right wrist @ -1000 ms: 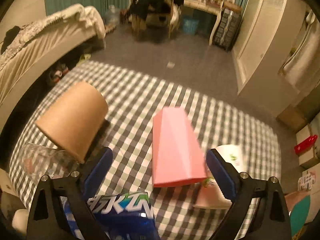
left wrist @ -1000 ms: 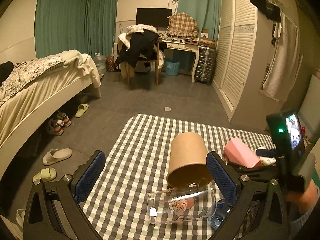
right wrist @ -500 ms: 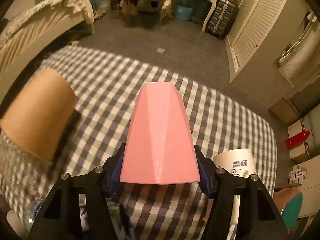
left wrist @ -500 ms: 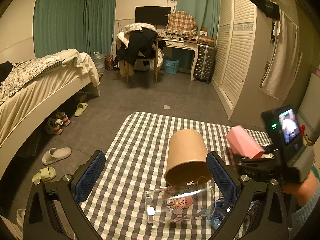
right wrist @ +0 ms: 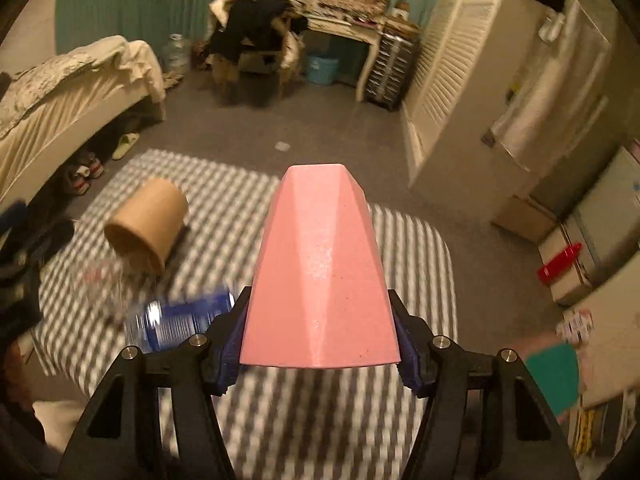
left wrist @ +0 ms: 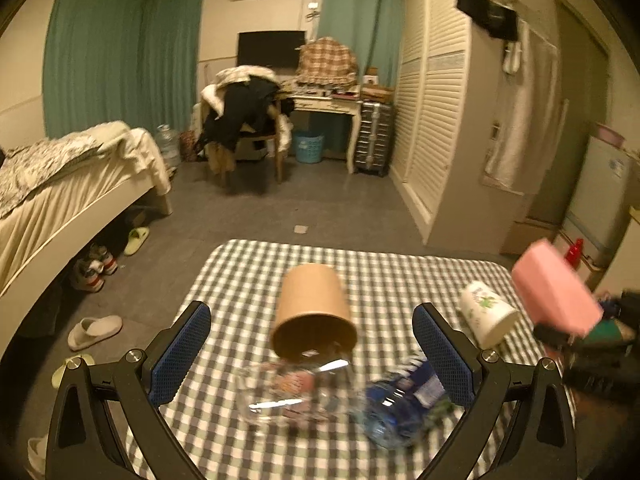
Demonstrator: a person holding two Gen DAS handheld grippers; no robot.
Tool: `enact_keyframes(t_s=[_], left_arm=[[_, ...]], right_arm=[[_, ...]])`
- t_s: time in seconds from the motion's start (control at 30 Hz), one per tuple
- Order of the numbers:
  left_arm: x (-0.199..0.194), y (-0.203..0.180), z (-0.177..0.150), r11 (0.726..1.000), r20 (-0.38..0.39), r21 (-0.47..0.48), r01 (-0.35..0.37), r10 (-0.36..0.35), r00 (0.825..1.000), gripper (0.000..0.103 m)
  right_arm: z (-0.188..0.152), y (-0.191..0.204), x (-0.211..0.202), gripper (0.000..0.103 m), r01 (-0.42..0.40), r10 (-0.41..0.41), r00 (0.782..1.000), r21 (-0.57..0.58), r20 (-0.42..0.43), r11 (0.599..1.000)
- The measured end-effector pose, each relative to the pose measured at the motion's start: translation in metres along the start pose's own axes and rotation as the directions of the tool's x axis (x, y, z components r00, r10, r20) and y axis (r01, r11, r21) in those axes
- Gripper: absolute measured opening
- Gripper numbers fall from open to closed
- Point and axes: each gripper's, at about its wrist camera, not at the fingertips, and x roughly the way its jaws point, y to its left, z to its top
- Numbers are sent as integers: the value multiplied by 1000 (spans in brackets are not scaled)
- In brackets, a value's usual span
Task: Flip cup upside down
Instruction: 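Lift the pink cup with the right tool and carry it toward the left tool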
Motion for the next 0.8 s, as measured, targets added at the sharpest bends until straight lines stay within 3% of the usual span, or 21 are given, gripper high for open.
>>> enact_keyframes(t_s=[0.3,0.47,0.8], left_arm=[[-29,-26,-26,996,2,70,46,-47,999,103],[-37,-15,-52,997,-59,40,64,-61,996,103],[-35,-17,-90,999,-145,32,-13,17,989,103]], right_arm=[[-80,7,27,62,-42,56,990,110,-130,993],[-88,7,27,62,-32,45,994,130,-99,991],[-114,12,48,62,-92,103,992,154,-66,984]])
